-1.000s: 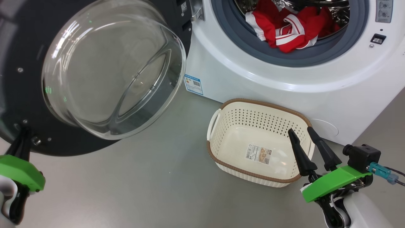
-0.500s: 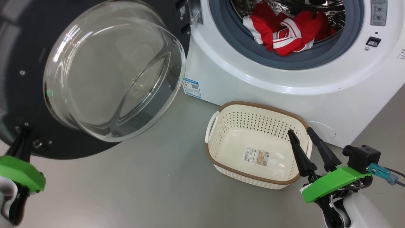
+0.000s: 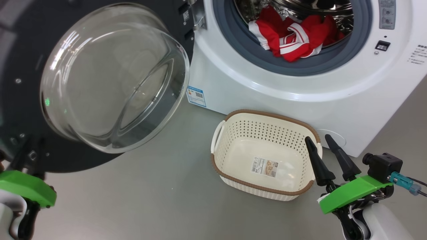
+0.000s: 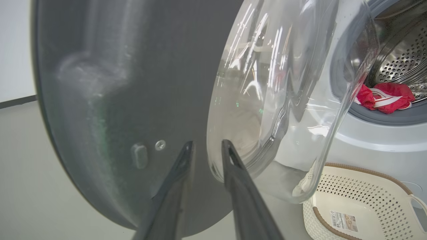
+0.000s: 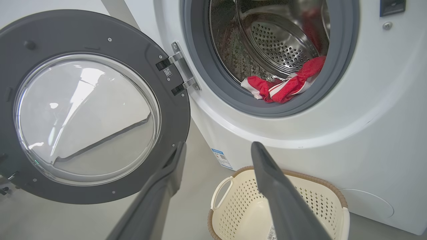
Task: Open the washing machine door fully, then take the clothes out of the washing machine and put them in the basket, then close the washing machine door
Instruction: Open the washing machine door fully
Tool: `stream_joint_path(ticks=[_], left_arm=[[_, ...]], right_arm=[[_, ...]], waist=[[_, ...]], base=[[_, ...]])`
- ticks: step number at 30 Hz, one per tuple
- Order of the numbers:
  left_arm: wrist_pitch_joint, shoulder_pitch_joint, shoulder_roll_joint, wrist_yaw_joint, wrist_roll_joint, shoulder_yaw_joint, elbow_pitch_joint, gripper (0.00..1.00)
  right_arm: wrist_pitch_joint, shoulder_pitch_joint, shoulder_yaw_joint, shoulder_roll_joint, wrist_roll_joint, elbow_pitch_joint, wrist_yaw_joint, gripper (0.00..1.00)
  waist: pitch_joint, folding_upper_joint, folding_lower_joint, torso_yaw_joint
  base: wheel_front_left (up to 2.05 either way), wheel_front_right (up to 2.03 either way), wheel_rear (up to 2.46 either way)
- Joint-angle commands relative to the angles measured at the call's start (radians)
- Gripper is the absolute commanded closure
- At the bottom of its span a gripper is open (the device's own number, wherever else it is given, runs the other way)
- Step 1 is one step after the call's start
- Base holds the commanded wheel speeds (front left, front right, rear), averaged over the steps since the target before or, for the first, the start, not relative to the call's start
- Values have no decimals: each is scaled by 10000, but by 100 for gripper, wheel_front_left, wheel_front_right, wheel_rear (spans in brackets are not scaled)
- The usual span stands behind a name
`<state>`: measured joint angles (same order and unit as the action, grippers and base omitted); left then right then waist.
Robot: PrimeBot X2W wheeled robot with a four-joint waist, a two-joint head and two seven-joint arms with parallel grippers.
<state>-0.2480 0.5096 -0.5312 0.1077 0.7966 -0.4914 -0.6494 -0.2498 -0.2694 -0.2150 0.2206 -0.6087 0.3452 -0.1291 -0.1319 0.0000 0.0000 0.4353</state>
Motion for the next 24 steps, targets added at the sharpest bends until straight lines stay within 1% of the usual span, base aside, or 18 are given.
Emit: stream_joint_path(ticks=[1,4,5,18,24], left_arm=[[-126,35,-524,-140,-66,510,334,0],[-132,-260,-515,-335,-141,678,851,0],[-132,-260,-515,-335,-141,678,851,0],[-136,-1671,-336,-1309,-588,1445,3509,0],[-136,-2204,-176,-1546,-746,1596,4413,0]], right_arm=[[-120,11,-185,-30,5,-254,-16,0],[-120,36,-168,-21,3,-271,-16,0],[-120,36,-168,-21,3,-271,-16,0],[-120,38,-228,-12,15,-337,-16,0],[-120,38,-244,-25,23,-380,-16,0]], waist=[[22,0,0,-115],[27,0,0,-248],[27,0,0,-248],[102,0,0,-1104],[164,0,0,-1612]], base=[[0,0,0],[0,0,0],[0,0,0],[0,0,0],[0,0,0]])
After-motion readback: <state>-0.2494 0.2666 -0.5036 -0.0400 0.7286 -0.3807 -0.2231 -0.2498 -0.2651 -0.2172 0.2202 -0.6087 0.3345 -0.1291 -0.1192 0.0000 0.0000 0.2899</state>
